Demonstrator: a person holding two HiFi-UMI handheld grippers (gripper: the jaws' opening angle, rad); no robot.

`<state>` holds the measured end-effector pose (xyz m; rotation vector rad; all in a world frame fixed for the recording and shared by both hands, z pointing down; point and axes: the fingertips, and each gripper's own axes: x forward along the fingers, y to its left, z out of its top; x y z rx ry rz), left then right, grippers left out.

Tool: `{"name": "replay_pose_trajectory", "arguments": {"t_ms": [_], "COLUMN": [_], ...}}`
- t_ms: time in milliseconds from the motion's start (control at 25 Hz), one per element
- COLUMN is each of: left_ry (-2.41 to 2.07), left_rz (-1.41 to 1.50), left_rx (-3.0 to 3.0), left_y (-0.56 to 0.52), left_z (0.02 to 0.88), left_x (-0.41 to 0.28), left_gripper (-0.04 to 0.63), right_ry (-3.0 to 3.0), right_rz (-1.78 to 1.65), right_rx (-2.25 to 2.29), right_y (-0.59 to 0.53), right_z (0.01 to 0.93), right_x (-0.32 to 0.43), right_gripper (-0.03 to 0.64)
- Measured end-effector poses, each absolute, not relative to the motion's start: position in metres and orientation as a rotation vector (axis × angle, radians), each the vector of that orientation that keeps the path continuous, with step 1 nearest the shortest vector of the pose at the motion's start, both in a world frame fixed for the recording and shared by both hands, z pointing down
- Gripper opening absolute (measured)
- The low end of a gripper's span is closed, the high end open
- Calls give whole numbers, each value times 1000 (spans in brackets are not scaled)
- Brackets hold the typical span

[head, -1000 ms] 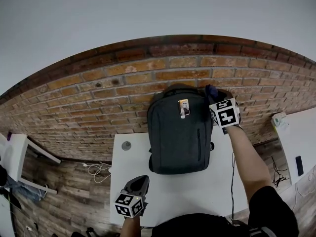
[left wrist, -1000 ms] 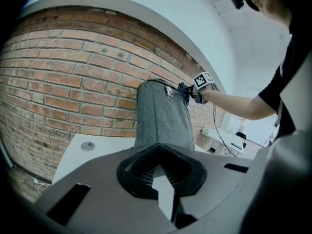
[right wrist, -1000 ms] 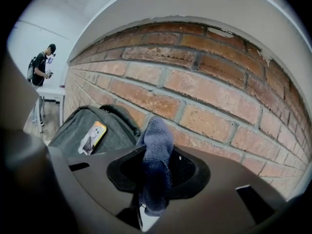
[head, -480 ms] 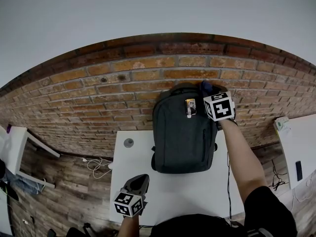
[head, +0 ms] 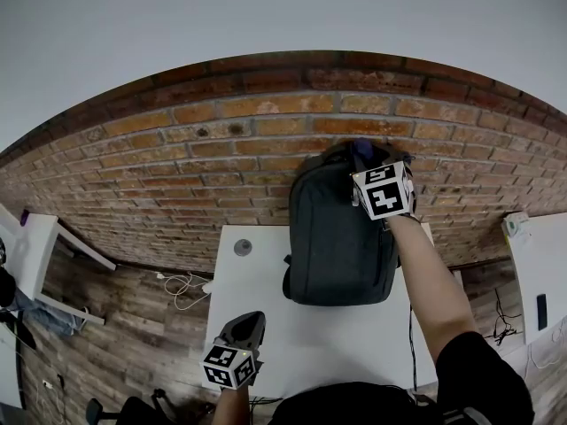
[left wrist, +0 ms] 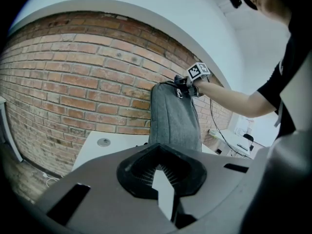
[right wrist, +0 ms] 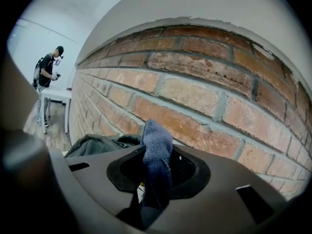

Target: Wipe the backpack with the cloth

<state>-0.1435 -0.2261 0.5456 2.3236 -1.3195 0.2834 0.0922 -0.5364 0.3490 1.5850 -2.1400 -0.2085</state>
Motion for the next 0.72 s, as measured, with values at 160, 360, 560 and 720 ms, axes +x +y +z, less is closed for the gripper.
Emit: {"name": "replay_pose_trajectory", "arguments": {"t_ms": [160, 360, 560, 720], "left_ry": [-1369, -1421, -1470, -1506], "left_rz": [281, 275, 261, 255], "left_rx": [2281, 2233, 2190, 2156], "left_y": [-216, -204, -192, -182], "left_z": [549, 554, 556, 556], "left_x": [-159, -175, -188, -198], "left_gripper": [-3, -3, -3, -3], "right_ry": [-2169, -2217, -2250, -2247], "right_rz": [-271, -331, -354, -399], "right_rx": [1538, 1481, 1349, 1306], "right_y": [-537, -535, -527, -522], "right_z": [347, 347, 362, 369], "right_x": [55, 12, -39, -60], "right_gripper": [101, 101, 101, 101]}}
